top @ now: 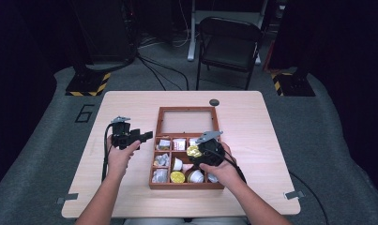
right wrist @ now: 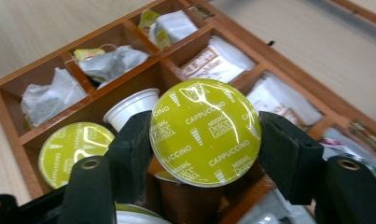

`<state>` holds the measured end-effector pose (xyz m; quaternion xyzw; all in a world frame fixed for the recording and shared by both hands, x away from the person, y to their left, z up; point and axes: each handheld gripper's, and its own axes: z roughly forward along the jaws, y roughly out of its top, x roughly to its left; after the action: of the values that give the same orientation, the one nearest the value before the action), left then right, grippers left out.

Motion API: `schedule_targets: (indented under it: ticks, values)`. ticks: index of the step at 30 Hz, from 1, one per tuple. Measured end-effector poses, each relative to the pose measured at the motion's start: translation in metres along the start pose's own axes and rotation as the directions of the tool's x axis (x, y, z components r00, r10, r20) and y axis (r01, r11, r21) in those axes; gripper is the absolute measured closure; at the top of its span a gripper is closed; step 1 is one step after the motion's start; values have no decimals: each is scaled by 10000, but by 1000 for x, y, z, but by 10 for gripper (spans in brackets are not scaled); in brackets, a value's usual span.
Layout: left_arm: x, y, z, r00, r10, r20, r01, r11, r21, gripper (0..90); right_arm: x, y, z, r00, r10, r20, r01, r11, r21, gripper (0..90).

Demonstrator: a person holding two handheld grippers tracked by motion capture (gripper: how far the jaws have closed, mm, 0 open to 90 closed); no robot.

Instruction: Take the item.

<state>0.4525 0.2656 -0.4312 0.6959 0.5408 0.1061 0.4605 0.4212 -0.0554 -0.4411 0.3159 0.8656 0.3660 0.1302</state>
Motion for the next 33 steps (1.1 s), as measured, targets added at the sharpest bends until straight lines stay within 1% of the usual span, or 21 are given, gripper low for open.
schedule_targets:
  ticks: [3, 6, 9, 12, 15, 17, 18, 21, 22, 24, 25, 27, 30, 33]
  values:
    - [1, 0, 0, 10000, -6, -6, 6, 10000, 8, 310, -11, -1, -6, 9996, 181, 230, -180, 9998, -79, 372]
    - [1, 0, 1, 10000, -58, -6, 58, 10000, 52, 310, -22, -4, -11, 9978, 468, 477, -463, 9989, -115, 372]
    - [1, 0, 2, 10000, -40, -45, 40, 10000, -25, 310, -34, -7, -16, 9947, 748, 704, -739, 9972, -150, 372]
    - [1, 0, 3, 10000, 3, -65, -3, 10000, 40, 310, -46, -13, -21, 9896, 1002, 1034, -988, 9949, -187, 372]
    - [1, 0, 4, 10000, -47, -29, 47, 10000, 29, 310, -59, -19, -25, 9805, 1285, 1484, -1274, 9917, -172, 372]
    - [2, 0, 4, 10000, -64, -16, 64, 10000, 37, 310, -68, -24, -28, 9753, 1506, 1616, -1494, 9886, -196, 372]
    - [2, 0, 4, 10000, -69, -28, 69, 10000, 60, 310, -72, -26, -29, 9705, 1675, 1735, -1669, 9858, -186, 372]
    - [3, 0, 4, 9999, -101, -27, 101, 9999, 31, 310, -85, -34, -32, 9602, 1879, 2067, -1882, 9820, -187, 372]
    - [3, 1, 4, 9999, -126, -25, 126, 9999, 11, 310, -88, -37, -33, 9581, 1979, 2073, -1987, 9799, -170, 372]
    - [4, 1, 4, 9999, -107, -29, 107, 9999, -5, 311, -97, -43, -34, 9475, 2045, 2460, -2096, 9778, -53, 372]
    - [4, 1, 4, 9999, -123, -32, 123, 9999, 22, 311, -100, -45, -35, 9398, 2155, 2652, -2214, 9752, -78, 372]
    - [4, 1, 5, 9999, -78, -75, 78, 10000, 31, 311, -106, -51, -36, 9325, 2285, 2798, -2376, 9714, -15, 372]
    - [4, 1, 5, 9999, -100, -70, 100, 9999, 33, 311, -115, -58, -36, 9237, 2482, 2918, -2594, 9658, -1, 372]
    - [4, 1, 6, 9999, -142, -33, 142, 9999, 69, 311, -122, -67, -36, 9077, 2626, 3274, -2809, 9597, 93, 372]
